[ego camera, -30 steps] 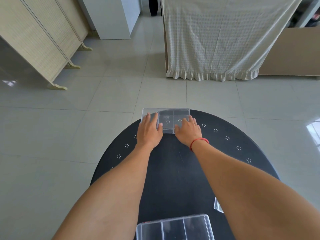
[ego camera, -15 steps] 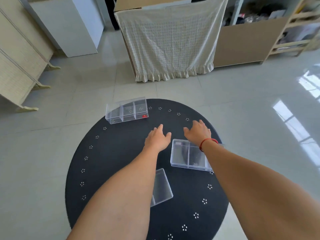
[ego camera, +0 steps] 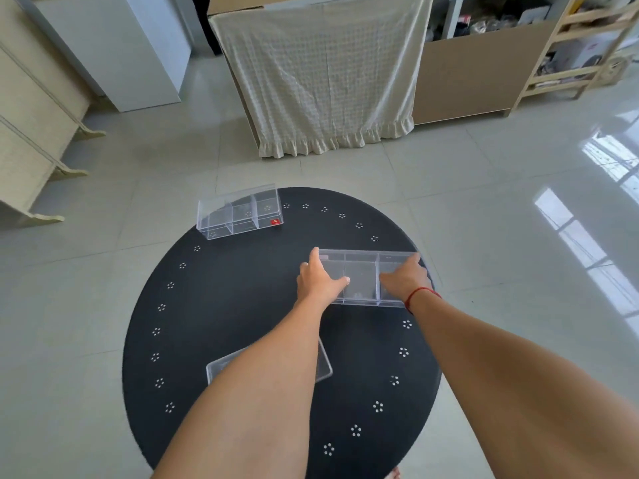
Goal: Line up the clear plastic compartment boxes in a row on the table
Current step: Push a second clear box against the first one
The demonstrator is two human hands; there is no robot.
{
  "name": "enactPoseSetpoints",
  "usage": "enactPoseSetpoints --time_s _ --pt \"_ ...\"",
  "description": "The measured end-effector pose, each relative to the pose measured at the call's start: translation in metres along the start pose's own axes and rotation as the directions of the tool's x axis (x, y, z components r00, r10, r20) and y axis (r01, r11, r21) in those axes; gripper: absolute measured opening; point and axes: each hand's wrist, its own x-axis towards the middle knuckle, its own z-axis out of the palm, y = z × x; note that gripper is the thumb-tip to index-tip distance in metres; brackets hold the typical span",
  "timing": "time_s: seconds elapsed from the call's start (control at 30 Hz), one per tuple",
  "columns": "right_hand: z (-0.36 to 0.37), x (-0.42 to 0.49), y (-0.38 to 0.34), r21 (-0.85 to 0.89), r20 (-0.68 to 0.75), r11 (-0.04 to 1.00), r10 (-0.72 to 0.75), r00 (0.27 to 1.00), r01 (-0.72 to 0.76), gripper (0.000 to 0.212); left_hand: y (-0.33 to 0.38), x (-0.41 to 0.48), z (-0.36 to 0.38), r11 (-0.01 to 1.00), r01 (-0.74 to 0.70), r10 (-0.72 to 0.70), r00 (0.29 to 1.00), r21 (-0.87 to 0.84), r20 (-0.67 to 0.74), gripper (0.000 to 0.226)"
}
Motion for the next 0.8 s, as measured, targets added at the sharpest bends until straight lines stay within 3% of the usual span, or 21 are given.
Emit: enactPoseSetpoints --time_s 0.23,0.47,0.8 --pt "0.061 -0.043 -0.087 -0.074 0.127 0.976 -0.193 0.973 0.204 0.087 -0.059 0.012 -0.092 0.994 0.104 -0.109 0.981 -0.040 -0.163 0.079" --pt "0.148 -0.071 -0.106 -0.137 0.271 0.956 -0.214 0.939 0.258 0.092 -0.142 0.022 -0.135 0.974 0.225 -0.223 0.964 0.001 -0.143 0.089" --pt "0.185 -0.063 -0.101 -0.252 0.217 0.922 -0.242 0.946 0.294 0.085 -0.183 0.036 -0.126 0.990 0.132 -0.128 0.986 0.040 -0.106 0.112"
